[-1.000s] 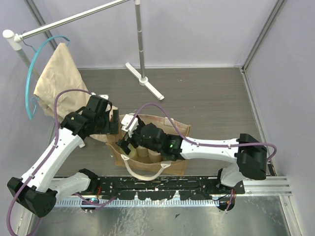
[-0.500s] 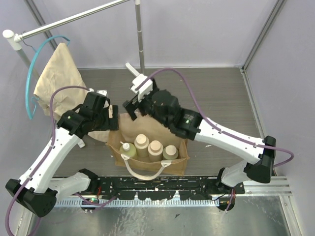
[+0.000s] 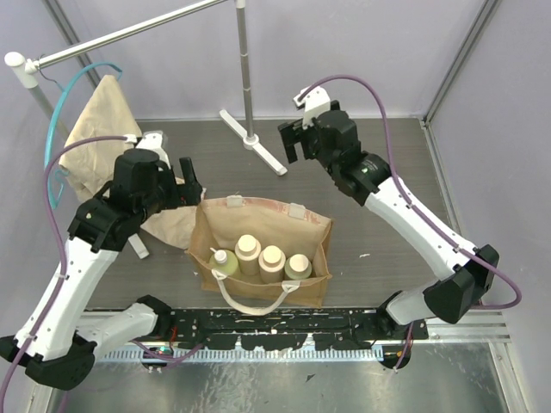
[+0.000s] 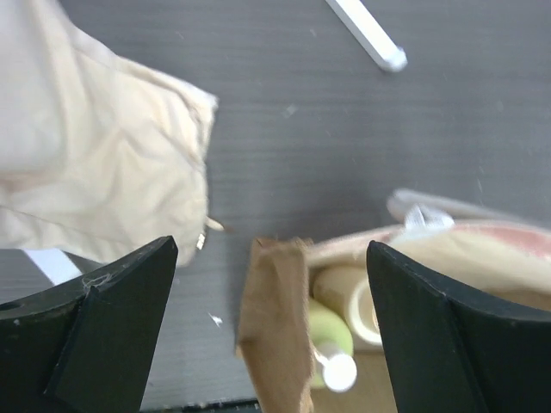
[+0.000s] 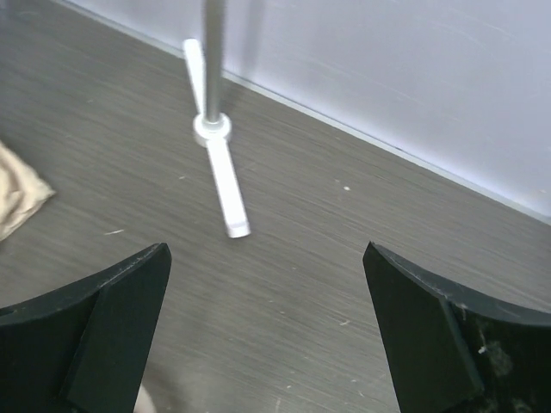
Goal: Place the personal care products into the canvas bag
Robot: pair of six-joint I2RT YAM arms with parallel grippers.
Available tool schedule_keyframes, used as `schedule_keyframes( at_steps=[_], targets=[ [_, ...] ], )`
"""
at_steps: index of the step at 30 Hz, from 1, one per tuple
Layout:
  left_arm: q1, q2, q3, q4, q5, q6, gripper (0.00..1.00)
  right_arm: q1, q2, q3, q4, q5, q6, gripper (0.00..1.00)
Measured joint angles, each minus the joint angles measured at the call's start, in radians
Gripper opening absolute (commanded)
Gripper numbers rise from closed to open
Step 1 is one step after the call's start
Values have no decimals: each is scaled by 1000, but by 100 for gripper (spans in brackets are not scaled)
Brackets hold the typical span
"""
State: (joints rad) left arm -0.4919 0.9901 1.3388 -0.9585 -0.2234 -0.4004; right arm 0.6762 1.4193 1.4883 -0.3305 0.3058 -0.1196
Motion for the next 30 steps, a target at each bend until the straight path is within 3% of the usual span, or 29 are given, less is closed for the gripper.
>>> schedule_keyframes(
  at_steps=[6,10,17,30],
  targets=[
    [19,91,77,42,-201,34,98,-175,5,0,-9,-31,30,100],
    [81,191,104,67,-252,39,98,-257,26,-9,-12,-47,50,100],
    [198,365,149,94,-224,8,98,-353,122,-17,-40,-124,91,100],
    [203,711,394,17,-183,3,98,-414,290,63,-179,-115,136,100]
  ],
)
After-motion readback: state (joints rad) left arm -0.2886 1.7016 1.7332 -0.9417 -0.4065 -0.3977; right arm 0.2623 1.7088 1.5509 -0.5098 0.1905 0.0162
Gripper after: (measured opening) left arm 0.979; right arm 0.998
